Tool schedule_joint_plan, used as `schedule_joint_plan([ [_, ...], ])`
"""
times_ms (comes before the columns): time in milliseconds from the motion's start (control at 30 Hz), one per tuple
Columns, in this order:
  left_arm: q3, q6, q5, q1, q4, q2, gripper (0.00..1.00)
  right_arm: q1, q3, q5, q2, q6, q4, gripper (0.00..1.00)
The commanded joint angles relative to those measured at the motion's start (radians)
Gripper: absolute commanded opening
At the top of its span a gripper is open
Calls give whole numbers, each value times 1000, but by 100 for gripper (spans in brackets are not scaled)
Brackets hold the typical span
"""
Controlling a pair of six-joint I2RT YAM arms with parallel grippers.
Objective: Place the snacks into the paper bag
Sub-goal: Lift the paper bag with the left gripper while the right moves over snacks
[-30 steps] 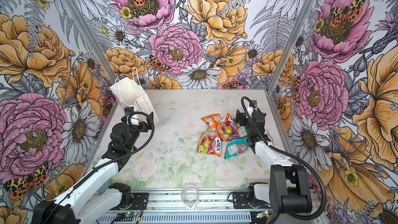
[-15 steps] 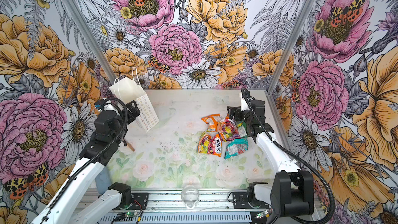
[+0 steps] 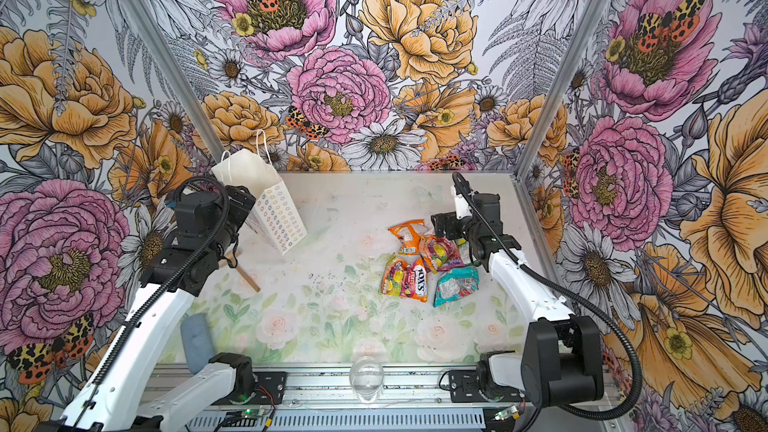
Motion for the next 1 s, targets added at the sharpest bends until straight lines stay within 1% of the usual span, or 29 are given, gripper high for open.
schedule_joint_plan([
  [0,56,-52,69,18,-23,28,99,8,14,18,11,-23,-2,96],
  [133,129,-16,147,22,-33,77,99,9,5,26,15,-36,-1,97],
  [200,156,-4,155,21,-41,94,99,8,0,30,17,-37,-2,97],
  [400,233,32,126,20,-116,137,99,9,-16,35,12,-42,-1,97],
  [533,314,32,32,15,-228,172,99,10,-26,62,5,-60,-2,97],
  [667,355,19,-12,19,-281,186,99,10,-31,72,5,-71,-2,97],
  [800,367,-6,-12,29,-297,201,99,9,-31,69,13,-74,-2,97],
  [967,388,1,3,29,-304,242,99,10,-28,66,22,-80,0,98],
])
